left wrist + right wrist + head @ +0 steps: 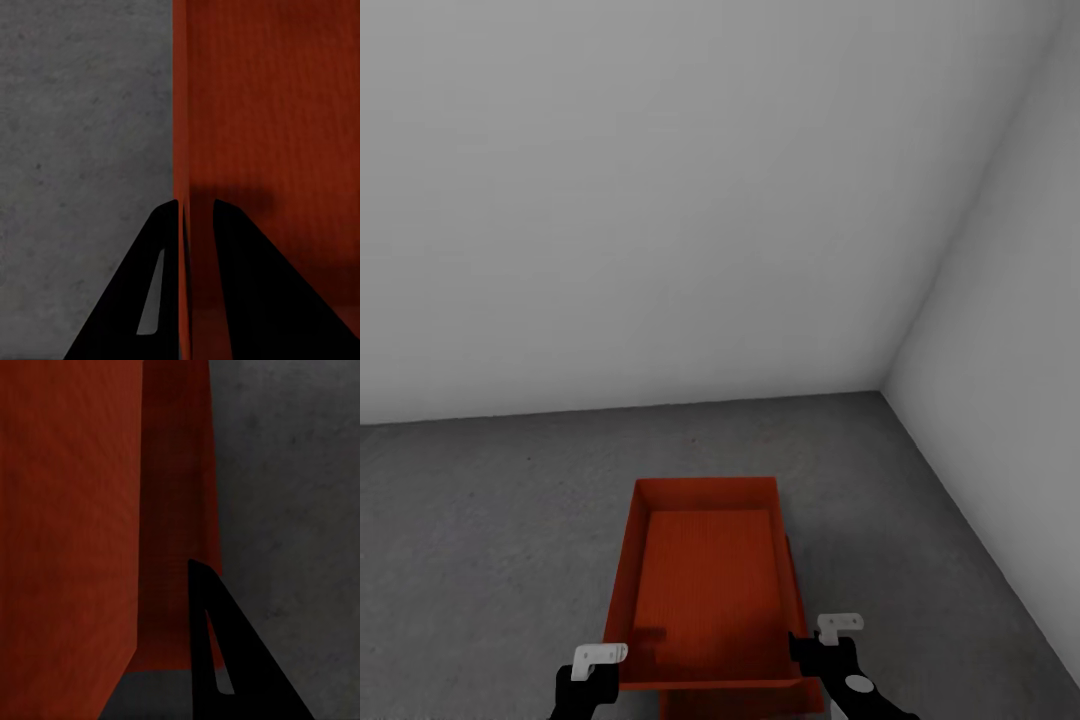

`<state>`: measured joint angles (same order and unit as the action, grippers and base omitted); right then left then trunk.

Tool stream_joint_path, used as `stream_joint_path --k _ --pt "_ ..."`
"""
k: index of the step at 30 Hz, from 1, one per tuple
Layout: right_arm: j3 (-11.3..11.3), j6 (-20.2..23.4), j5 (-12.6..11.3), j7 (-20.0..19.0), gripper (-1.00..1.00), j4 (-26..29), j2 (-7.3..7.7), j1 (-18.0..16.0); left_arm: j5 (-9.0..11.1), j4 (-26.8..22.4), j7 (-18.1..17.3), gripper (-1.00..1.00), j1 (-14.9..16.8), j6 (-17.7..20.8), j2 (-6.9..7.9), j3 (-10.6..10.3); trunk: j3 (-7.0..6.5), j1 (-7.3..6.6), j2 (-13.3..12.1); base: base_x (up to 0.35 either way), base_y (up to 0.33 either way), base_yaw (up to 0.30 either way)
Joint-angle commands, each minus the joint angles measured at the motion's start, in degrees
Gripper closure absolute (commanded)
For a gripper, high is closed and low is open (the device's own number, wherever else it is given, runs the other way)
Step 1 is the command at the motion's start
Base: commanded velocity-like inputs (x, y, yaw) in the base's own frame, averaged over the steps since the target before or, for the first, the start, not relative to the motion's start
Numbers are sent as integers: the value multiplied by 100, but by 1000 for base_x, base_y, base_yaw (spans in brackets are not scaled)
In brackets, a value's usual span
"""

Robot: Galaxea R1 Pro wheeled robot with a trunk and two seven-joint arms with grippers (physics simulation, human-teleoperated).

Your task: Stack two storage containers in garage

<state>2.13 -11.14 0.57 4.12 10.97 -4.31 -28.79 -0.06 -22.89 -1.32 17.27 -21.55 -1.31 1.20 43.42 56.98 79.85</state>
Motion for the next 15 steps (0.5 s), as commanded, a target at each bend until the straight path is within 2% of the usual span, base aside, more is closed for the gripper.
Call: stream_joint_path --k 1,15 --pt "-37 -20 -5 62 100 -7 88 -4 44 -7 44 100 4 -16 5 100 5 0 2 0 0 13" --pt "-37 -20 -5 62 100 -7 88 -4 42 -6 44 100 4 -16 4 100 80 0 2 0 0 3"
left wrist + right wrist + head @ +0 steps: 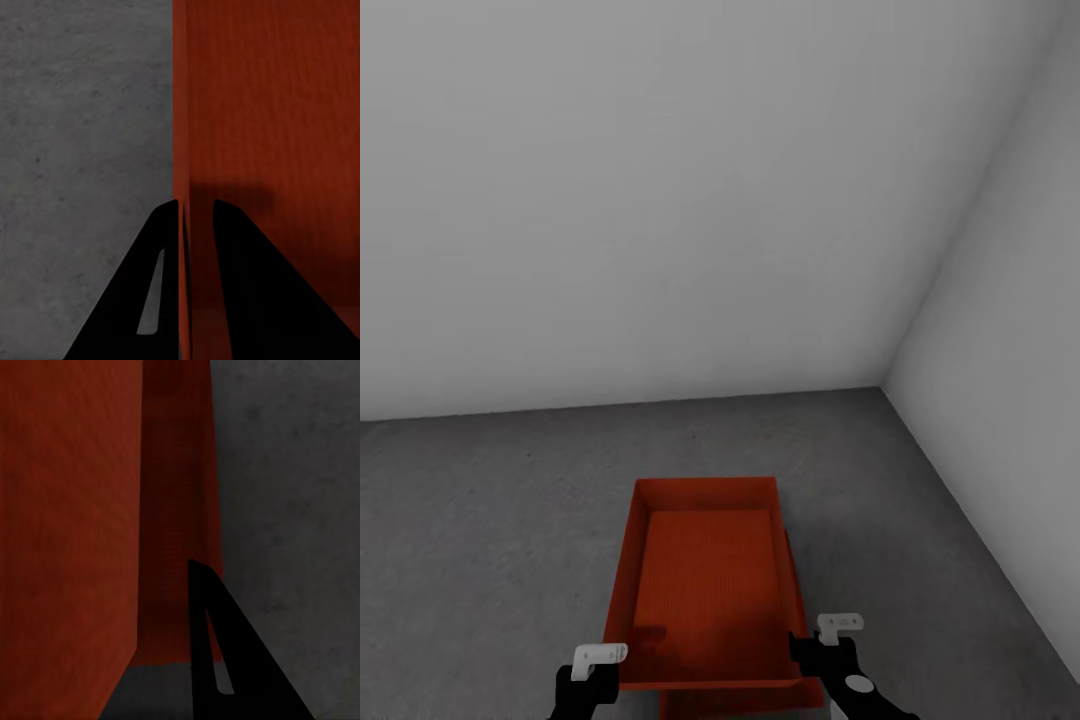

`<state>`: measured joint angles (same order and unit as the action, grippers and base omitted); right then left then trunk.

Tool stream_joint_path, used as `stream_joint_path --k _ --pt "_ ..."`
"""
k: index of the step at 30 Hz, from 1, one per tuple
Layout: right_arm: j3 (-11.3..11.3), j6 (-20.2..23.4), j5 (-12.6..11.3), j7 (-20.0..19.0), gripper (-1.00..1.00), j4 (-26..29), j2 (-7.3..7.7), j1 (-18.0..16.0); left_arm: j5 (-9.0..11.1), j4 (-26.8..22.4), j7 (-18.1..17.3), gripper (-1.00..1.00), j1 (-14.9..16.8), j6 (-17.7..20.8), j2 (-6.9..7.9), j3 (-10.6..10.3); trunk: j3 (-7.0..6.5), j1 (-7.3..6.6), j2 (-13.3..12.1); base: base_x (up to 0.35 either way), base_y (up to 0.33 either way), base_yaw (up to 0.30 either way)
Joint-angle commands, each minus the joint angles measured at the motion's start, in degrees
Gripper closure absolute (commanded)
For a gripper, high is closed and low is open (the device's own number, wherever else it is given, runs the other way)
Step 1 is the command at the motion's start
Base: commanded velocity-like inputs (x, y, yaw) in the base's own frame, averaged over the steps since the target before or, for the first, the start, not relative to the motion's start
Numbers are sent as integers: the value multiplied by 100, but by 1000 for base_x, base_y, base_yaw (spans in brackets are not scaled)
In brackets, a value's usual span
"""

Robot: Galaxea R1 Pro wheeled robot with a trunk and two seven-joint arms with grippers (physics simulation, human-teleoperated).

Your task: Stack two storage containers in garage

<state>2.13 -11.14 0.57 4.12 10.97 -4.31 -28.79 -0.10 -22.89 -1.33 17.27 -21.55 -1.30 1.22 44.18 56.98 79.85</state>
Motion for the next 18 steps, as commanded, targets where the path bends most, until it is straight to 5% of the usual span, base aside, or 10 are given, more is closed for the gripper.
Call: stream_joint_path --k 1,18 --pt "-37 -20 -4 62 100 -7 89 -4 45 -8 45 100 4 -16 2 98 7 0 2 0 0 0" --pt "-37 -20 -5 62 100 -7 89 -4 45 -6 45 100 4 -16 2 98 90 0 2 0 0 -16"
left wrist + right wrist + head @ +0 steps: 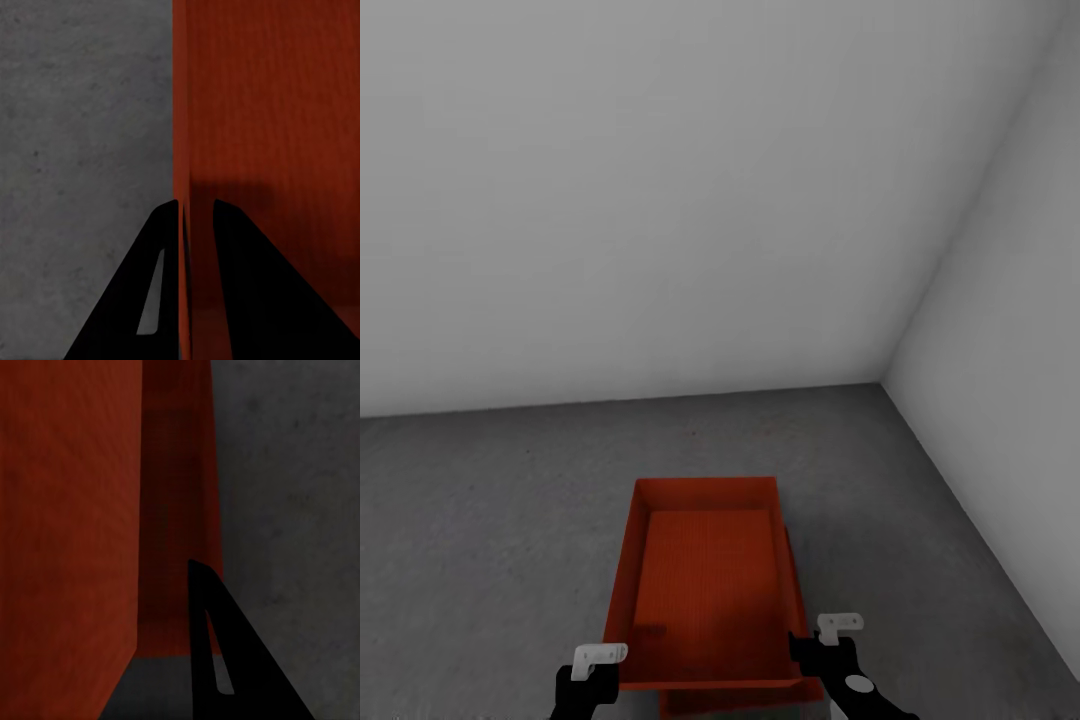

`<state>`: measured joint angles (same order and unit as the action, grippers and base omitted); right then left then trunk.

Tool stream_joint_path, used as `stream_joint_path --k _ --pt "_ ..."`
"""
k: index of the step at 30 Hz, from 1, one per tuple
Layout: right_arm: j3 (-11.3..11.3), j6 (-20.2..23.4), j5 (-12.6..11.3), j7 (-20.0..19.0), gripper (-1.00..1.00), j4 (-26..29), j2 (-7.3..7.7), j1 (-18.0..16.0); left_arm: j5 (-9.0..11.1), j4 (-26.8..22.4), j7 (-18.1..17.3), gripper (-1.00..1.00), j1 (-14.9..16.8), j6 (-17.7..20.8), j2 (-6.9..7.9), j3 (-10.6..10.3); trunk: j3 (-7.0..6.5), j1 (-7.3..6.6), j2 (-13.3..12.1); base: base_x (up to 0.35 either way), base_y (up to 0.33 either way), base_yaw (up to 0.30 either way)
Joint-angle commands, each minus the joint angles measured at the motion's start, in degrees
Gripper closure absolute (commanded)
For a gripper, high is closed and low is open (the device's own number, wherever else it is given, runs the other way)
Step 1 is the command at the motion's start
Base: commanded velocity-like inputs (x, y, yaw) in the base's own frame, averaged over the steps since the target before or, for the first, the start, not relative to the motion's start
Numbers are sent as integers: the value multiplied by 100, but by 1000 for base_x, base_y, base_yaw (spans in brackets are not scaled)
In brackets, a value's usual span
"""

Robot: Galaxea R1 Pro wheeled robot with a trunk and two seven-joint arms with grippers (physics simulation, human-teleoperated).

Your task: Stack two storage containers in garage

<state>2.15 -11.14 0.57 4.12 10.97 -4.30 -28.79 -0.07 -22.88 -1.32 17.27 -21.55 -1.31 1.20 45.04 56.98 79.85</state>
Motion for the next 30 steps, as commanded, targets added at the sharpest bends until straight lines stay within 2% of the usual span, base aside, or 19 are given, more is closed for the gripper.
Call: stream_joint_path --k 1,7,17,30 --pt "-39 -20 -4 63 100 -7 88 -4 42 -8 44 100 4 -16 3 99 7 0 2 0 0 -5" --pt "-39 -20 -4 63 100 -7 88 -4 42 -8 44 100 4 -19 1 99 16 0 2 0 0 -7" --pt "-39 -20 -4 63 100 -7 88 -4 42 -8 44 100 4 -18 4 99 55 0 2 0 0 -114" --pt "-39 -20 -4 63 100 -7 88 -4 42 -13 44 100 4 -17 3 99 60 0 2 3 -30 -11"
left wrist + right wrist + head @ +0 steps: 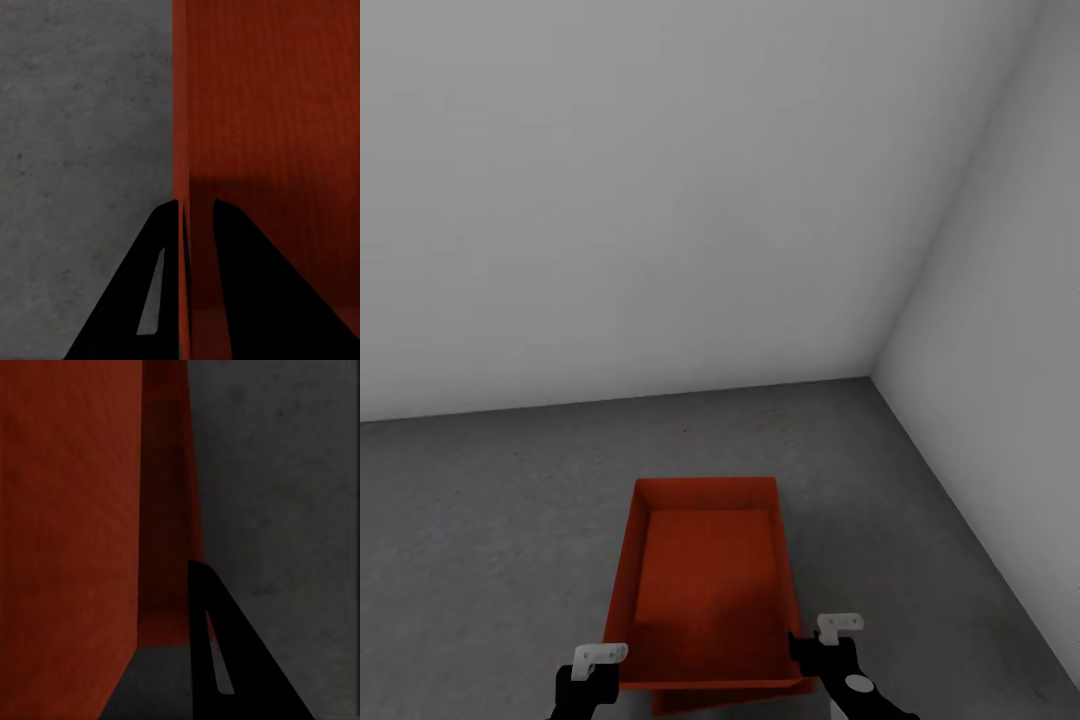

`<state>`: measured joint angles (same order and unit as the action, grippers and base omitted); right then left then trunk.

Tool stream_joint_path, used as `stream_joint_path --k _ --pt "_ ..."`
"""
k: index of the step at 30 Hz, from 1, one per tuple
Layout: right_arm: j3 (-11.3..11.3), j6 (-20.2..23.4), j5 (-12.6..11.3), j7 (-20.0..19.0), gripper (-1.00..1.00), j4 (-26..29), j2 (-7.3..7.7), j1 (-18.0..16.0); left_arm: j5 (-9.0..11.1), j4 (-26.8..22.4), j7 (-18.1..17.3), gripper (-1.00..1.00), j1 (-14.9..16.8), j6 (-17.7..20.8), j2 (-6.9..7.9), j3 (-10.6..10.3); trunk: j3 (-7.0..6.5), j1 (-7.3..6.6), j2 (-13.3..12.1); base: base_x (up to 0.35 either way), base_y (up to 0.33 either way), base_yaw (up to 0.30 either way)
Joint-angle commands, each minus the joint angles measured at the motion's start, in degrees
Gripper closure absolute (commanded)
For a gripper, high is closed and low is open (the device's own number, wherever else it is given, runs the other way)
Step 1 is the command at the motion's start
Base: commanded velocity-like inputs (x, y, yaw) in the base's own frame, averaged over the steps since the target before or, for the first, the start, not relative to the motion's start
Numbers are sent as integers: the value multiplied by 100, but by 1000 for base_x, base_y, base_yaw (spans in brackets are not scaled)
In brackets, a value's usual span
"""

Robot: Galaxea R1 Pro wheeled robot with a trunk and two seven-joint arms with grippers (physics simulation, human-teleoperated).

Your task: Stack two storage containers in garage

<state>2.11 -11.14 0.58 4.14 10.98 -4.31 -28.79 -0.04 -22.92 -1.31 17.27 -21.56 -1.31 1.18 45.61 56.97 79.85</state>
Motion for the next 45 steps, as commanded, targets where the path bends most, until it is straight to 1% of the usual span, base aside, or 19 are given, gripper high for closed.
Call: stream_joint_path --k 1,45 --pt "-36 -19 -6 60 100 -9 88 -3 39 -10 43 100 4 -15 2 102 3 0 2 19 -88 -1" --pt "-36 -19 -6 60 100 -9 88 -3 39 -11 48 100 4 -23 -1 102 3 0 2 1 -6 0"
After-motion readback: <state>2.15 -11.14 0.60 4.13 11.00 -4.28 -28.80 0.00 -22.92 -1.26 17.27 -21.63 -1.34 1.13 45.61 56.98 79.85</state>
